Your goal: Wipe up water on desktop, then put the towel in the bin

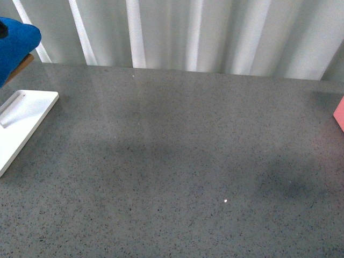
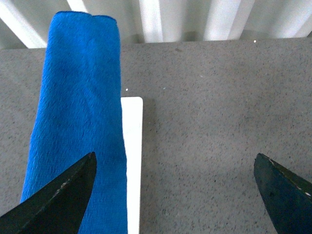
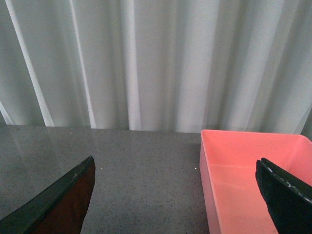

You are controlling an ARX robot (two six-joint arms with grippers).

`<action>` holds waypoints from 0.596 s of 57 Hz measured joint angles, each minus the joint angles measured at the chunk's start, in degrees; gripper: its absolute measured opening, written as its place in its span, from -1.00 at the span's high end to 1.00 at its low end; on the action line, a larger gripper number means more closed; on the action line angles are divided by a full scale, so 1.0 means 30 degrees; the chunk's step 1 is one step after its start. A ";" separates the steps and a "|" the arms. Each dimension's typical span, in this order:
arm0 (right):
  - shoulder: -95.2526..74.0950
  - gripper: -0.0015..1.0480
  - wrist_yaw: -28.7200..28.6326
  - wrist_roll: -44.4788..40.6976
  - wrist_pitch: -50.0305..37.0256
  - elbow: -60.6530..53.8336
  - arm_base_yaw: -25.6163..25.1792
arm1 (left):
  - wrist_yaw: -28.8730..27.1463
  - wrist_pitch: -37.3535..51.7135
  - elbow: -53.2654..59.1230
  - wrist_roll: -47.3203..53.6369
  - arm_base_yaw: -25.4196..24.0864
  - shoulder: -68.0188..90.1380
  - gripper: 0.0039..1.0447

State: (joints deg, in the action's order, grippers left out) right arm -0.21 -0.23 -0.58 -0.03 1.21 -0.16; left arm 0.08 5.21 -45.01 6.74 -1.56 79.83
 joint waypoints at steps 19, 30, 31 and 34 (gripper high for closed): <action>0.0000 -0.86 0.0000 0.0000 0.0000 0.0000 0.0000 | -0.2004 -0.1887 -0.7235 0.0947 -0.1013 0.6579 -0.87; 0.0000 -0.86 0.0000 0.0000 0.0000 0.0000 0.0000 | -0.3111 -0.2229 -0.8757 0.1370 -0.1588 0.8378 -0.87; 0.0000 -0.86 0.0000 0.0000 0.0000 0.0000 0.0000 | -0.3111 -0.2331 -0.8837 0.1377 -0.1617 0.8510 -0.87; 0.0000 -0.86 0.0000 0.0000 0.0000 0.0000 0.0000 | -0.3228 -0.2412 -0.8859 0.1537 -0.1763 0.8830 -0.87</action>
State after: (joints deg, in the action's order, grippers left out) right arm -0.21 -0.23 -0.58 -0.03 1.21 -0.16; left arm -9.61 -2.02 -71.59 11.35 -6.85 106.32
